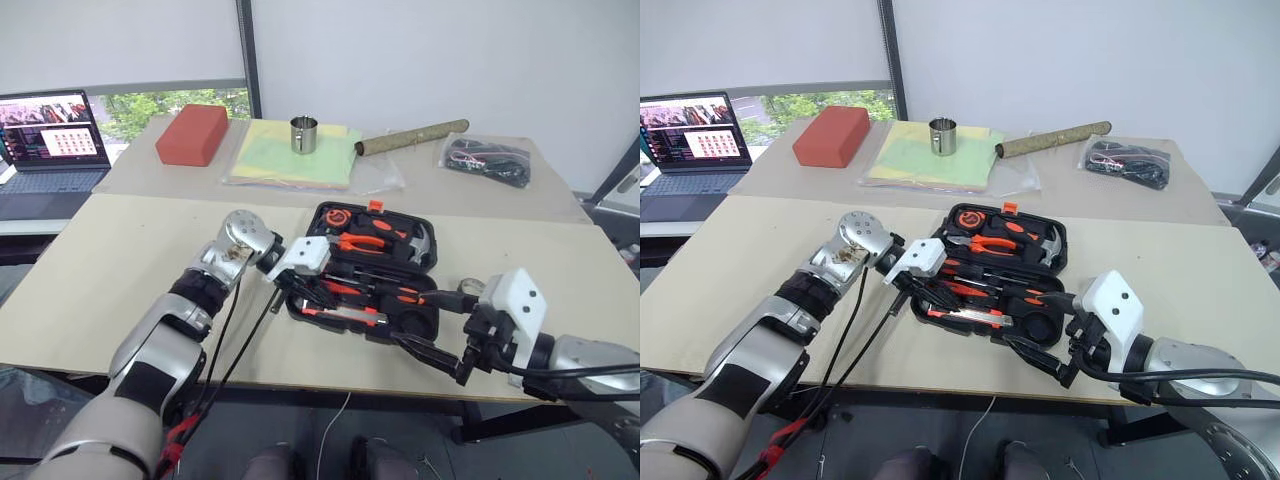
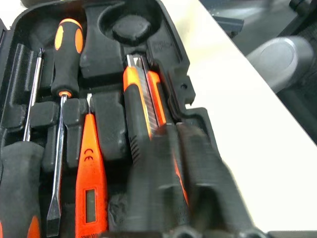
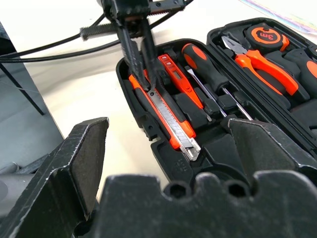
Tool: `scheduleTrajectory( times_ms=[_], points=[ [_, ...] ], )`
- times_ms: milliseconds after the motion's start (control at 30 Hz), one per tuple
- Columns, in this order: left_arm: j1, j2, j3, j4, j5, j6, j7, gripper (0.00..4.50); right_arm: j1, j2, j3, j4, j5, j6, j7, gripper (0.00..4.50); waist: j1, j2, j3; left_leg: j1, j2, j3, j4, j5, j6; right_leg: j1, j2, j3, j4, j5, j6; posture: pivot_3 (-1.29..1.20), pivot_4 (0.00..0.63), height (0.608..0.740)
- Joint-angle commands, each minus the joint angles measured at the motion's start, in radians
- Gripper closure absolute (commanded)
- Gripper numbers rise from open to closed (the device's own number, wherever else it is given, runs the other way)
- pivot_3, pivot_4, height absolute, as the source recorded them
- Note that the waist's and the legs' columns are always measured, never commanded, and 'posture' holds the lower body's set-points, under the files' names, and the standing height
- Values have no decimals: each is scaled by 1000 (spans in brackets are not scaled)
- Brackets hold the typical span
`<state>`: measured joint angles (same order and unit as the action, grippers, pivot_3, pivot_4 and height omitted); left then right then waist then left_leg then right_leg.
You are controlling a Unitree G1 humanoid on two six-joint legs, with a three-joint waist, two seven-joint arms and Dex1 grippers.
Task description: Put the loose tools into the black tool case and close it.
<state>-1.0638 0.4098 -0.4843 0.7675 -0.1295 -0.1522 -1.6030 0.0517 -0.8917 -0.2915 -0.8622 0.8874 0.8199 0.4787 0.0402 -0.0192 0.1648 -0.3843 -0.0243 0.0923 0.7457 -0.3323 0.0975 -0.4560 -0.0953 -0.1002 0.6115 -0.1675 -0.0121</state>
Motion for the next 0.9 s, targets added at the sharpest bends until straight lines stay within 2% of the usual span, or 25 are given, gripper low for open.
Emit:
scheduleTrajectory(
  times_ms=[33,267,633,900],
  points=[
    [-14,-33,36,28,48,-29,59,4484,-11,-12,-28,-14,9,0,1,0,0,0,0,0,0,0,0,0,0,0,0,0,0,0,0,0,150,740],
    [-25,-65,65,82,93,-15,81,4484,-8,-12,-27,-15,10,2,0,0,-3,0,0,0,0,0,0,0,1,0,1,1,0,0,0,0,150,740],
    [48,-85,29,192,233,-164,194,4484,-5,-5,-17,-19,7,0,-5,0,-2,-1,-1,6,0,0,1,-1,3,6,-2,2,0,1,1,0,150,740],
    [85,-80,105,120,163,-117,153,4484,19,-26,-43,30,-33,6,4,0,-3,-1,-3,14,2,0,0,-4,6,13,-8,1,-1,1,1,0,150,740]
  ],
)
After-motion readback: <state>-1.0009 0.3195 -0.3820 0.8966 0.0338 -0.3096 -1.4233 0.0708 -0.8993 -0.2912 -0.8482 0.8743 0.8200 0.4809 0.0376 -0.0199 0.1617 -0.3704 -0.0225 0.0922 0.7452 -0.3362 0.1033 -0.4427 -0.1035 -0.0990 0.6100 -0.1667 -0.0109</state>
